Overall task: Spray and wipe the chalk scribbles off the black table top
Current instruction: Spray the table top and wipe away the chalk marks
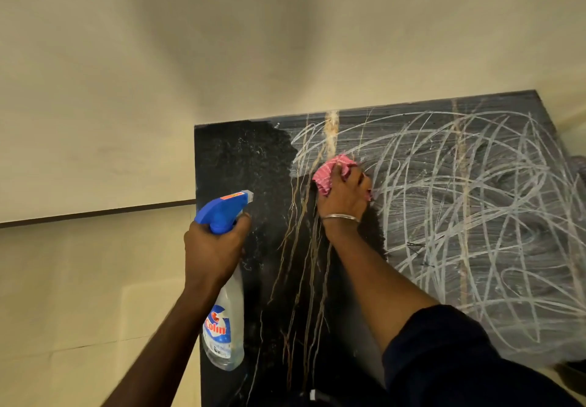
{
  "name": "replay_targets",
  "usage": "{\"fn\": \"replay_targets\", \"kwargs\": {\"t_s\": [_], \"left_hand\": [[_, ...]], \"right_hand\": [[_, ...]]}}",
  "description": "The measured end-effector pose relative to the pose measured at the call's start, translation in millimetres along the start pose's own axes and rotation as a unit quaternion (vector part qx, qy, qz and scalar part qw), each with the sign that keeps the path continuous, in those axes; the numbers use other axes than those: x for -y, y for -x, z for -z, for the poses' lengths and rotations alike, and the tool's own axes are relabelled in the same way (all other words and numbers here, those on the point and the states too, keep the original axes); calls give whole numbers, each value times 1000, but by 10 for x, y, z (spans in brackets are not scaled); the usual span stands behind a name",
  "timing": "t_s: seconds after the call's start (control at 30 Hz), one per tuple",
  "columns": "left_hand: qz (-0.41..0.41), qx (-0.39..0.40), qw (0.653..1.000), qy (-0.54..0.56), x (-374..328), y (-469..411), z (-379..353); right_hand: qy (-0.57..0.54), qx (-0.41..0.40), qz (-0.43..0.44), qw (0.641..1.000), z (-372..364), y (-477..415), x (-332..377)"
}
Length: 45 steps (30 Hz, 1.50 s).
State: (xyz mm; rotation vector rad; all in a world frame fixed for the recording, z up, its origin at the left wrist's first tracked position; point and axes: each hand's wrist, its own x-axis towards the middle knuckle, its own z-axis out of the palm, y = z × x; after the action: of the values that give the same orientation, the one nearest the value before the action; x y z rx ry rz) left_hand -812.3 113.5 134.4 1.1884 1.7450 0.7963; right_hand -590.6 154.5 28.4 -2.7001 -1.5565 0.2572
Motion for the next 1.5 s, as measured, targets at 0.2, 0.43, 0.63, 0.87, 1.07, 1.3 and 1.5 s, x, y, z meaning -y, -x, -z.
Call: {"fn": "replay_targets", "kwargs": {"t_s": [0.2, 0.43, 0.63, 0.87, 1.07, 1.3, 1.5], "left_hand": [[11, -8, 1000, -18, 27, -48, -33], [24, -2, 1000, -5, -13, -190, -3], [22, -17, 1000, -14, -4, -270, 65], [42, -29, 999, -17, -5, -340, 76], [32, -26, 999, -7, -43, -442, 92], [28, -17, 999, -10, -71, -508, 120], [30, -19, 999, -29, -81, -562, 140]], "right_hand": [[-4, 40, 251, 967, -209, 205, 756], [-10, 7, 127, 992, -31, -280, 21], [-3, -4, -8, 1000, -19, -450, 252], [28, 43, 262, 964, -142, -192, 1034], [8, -1, 138, 990, -74, -600, 287], [17, -11, 12, 1000, -51, -706, 609], [47, 39, 282, 958, -101, -586, 1228]]}}
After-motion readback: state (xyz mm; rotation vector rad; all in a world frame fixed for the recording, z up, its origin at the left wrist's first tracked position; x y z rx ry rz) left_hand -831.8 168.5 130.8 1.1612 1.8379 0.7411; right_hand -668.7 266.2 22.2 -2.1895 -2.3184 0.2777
